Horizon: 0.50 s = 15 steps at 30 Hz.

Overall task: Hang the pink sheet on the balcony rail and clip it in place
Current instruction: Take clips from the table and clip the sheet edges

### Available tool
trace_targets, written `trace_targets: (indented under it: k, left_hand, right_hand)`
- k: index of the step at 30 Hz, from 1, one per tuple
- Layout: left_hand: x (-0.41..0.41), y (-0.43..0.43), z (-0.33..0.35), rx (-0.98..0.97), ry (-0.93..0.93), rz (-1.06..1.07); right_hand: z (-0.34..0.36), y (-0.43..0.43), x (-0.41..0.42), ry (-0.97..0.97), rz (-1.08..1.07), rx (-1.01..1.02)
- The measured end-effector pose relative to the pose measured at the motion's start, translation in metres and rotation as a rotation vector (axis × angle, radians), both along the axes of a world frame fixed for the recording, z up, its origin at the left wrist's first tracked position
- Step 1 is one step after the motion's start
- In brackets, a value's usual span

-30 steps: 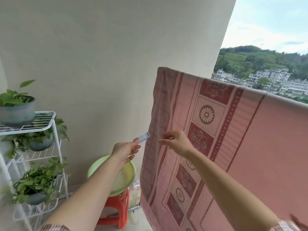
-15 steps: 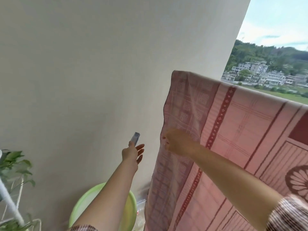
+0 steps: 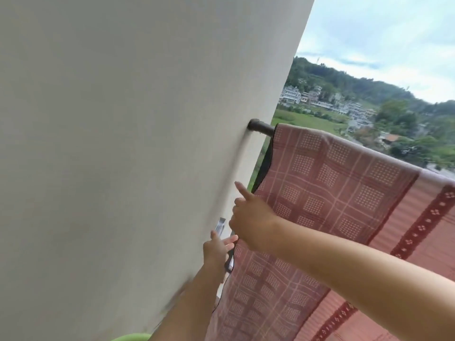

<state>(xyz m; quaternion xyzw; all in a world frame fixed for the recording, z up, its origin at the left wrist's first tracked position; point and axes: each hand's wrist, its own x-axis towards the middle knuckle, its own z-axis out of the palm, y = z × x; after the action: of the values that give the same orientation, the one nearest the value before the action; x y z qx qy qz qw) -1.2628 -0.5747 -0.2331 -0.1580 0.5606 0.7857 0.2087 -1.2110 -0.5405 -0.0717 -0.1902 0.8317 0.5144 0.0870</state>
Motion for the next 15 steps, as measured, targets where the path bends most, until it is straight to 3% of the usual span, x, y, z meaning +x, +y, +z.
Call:
trace_targets:
  k: [3, 6, 15]
  left_hand:
    - [-0.007, 0.014, -0.004, -0.024, -0.044, -0.131]
    - [-0.009, 0.024, -0.003, -0.027, -0.059, -0.222]
    - [-0.019, 0.022, -0.008, 0.109, 0.006, -0.323]
  right_hand:
    - [0.008, -0.009, -0.015, -0.016, -0.232, 0.081]
    - [0.013, -0.011, -0.030, -0.030, -0.425, 0.015]
    - [0.026, -0.005, -0.046, -0.041, -0.666, -0.238]
